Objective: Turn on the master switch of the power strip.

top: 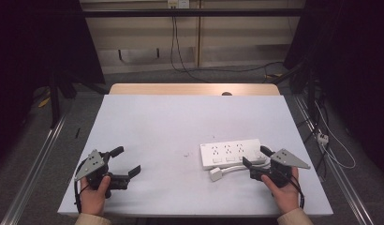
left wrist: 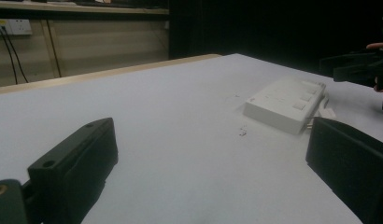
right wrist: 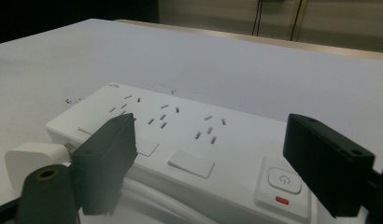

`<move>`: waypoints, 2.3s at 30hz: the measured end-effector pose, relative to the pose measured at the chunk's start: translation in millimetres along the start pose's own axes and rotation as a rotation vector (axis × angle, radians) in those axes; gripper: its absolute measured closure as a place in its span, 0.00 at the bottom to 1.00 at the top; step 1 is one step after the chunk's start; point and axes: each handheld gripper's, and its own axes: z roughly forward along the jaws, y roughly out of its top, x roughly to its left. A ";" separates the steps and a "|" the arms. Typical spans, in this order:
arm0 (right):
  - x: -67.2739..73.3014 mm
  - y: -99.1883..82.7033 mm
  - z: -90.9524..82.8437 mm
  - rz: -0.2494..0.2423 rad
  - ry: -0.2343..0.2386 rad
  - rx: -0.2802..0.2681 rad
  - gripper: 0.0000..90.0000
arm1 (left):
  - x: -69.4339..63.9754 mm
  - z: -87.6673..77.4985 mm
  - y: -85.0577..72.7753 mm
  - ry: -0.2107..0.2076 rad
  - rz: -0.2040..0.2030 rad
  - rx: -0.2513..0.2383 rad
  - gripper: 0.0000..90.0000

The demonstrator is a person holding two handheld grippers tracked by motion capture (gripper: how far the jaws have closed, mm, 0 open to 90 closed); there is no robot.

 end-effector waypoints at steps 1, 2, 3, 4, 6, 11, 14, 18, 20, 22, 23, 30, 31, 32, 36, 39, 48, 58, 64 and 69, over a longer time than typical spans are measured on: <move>-1.5 0.6 0.7 0.007 -0.006 0.005 0.25 | 0.1 0.0 -0.1 0.000 0.000 0.000 0.02; -2.1 0.8 0.7 0.010 -0.005 0.007 0.26 | 0.1 0.0 -0.1 0.000 -0.001 0.001 0.02; -3.1 1.0 0.8 0.013 -0.004 0.005 0.27 | 0.1 -0.1 -0.1 0.001 -0.001 0.001 0.02; -3.9 1.4 1.0 0.015 -0.006 0.007 0.29 | 0.2 0.0 -0.1 0.001 0.000 0.000 0.02; -4.8 1.5 1.1 0.015 -0.009 0.008 0.31 | 0.1 0.1 0.0 0.001 0.000 0.001 0.02; -9.0 2.0 2.3 0.027 -0.008 0.012 0.36 | 0.0 0.2 0.0 -0.002 0.001 0.001 0.02; -10.0 2.5 2.8 0.028 -0.010 0.017 0.39 | -0.1 0.1 0.0 0.000 0.001 0.003 0.02; -11.2 3.1 3.3 0.031 -0.009 0.019 0.43 | 0.1 0.2 -0.1 0.001 0.000 -0.001 0.02; -11.7 3.2 3.5 0.028 -0.008 0.019 0.44 | 0.0 0.3 -0.1 0.001 -0.001 -0.001 0.02; -12.5 3.3 3.7 0.030 -0.009 0.021 0.46 | 0.0 0.2 0.1 0.000 0.002 -0.002 0.02; -13.4 3.2 3.7 0.026 -0.009 0.024 0.49 | 0.0 0.1 0.1 0.002 0.001 -0.002 0.02; -15.1 3.4 3.7 0.022 -0.012 0.025 0.53 | 0.6 -0.2 0.0 0.003 0.004 0.001 0.02; -15.3 3.4 3.7 0.025 -0.012 0.025 0.53 | 0.4 -0.2 0.0 0.005 0.004 0.002 0.02; -15.7 3.2 3.8 0.024 -0.015 0.025 0.54 | 0.4 -0.1 -0.1 0.005 0.004 0.002 0.02; -16.7 3.1 4.0 0.024 -0.016 0.028 0.58 | 0.5 -0.1 -0.1 0.004 0.003 0.003 0.02; -17.3 3.2 4.5 0.026 -0.014 0.031 0.61 | 0.3 0.0 0.2 0.005 0.002 0.000 0.02; -18.2 2.9 6.3 0.013 -0.008 0.042 0.69 | 0.4 -0.3 0.2 0.003 0.002 0.002 0.02; -20.9 3.6 4.5 0.024 -0.009 0.053 0.77 | 0.4 1.6 0.1 -0.002 0.009 0.002 0.02; -21.3 3.2 5.1 0.025 -0.006 0.066 0.82 | 0.2 1.8 0.1 -0.006 0.010 0.005 0.02; -21.5 3.4 5.0 0.024 -0.009 0.072 0.84 | 0.9 1.6 0.0 -0.002 0.011 0.004 0.02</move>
